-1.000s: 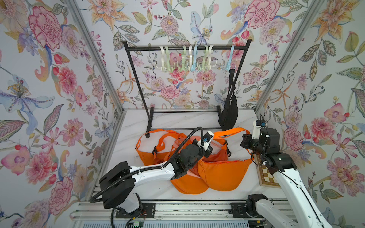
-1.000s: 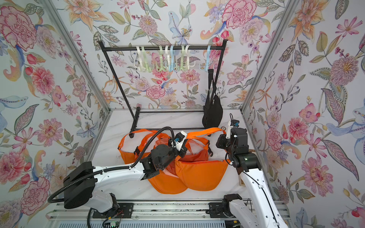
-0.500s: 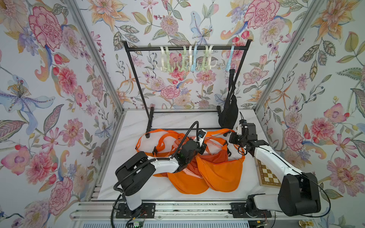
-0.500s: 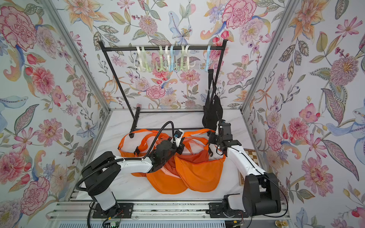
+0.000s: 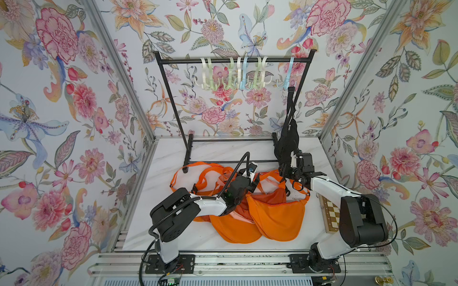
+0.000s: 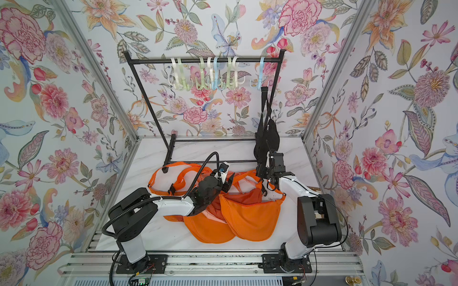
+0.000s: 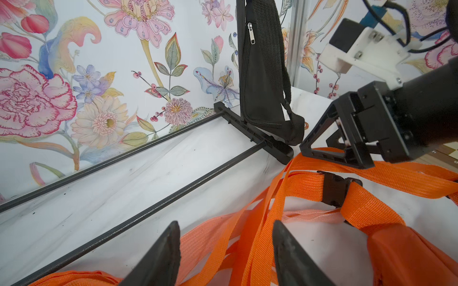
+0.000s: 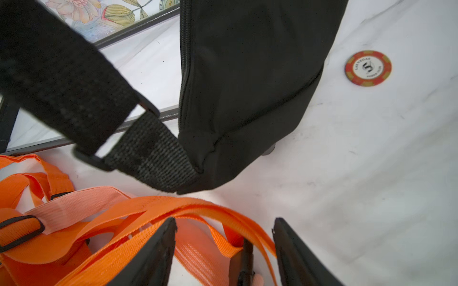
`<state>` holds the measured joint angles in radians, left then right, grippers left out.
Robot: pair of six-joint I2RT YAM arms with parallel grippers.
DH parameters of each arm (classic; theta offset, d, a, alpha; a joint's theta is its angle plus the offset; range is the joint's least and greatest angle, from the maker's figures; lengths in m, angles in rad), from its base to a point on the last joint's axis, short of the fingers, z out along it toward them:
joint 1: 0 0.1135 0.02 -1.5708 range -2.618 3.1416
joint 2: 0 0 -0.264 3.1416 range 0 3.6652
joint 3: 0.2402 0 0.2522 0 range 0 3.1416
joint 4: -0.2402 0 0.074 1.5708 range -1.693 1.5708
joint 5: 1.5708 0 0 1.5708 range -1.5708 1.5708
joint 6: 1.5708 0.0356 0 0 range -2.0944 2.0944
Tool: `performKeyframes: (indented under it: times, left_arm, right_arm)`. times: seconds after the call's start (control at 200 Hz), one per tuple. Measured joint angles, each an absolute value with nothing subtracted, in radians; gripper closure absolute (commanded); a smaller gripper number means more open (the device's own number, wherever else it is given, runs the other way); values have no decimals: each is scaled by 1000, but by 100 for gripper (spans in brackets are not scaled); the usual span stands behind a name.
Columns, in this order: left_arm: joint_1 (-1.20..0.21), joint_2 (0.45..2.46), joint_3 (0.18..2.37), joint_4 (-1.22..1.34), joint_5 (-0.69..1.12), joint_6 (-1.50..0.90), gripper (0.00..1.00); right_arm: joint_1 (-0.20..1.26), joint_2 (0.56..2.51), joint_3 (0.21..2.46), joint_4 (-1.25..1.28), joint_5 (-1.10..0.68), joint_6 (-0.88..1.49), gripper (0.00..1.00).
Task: Take the bag off the hook
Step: Place the bag inside the bag, then adjust the hanger on the clothesline.
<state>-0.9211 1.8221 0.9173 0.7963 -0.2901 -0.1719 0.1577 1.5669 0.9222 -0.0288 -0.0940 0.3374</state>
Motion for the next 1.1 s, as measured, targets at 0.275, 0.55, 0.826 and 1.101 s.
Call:
performKeyframes:
  times: [0.275,0.55,0.826,1.101]
  left_arm:
    - [-921,1670,879,781,-314,-139,14]
    - [-921,1358,735,777,-338,-128,1]
    - [-921,1155,659,683,-349,-130,1]
    - [-921,1038,597,630,-377,-127,1]
  right_arm:
    - [158,1414,922,-52,-93,319,19]
    - [128,1300,1062,-108,-173,283,6]
    - [71,1579,1516,-101,-264,292,6]
    - [72,1948,1963,-141,-334,279,9]
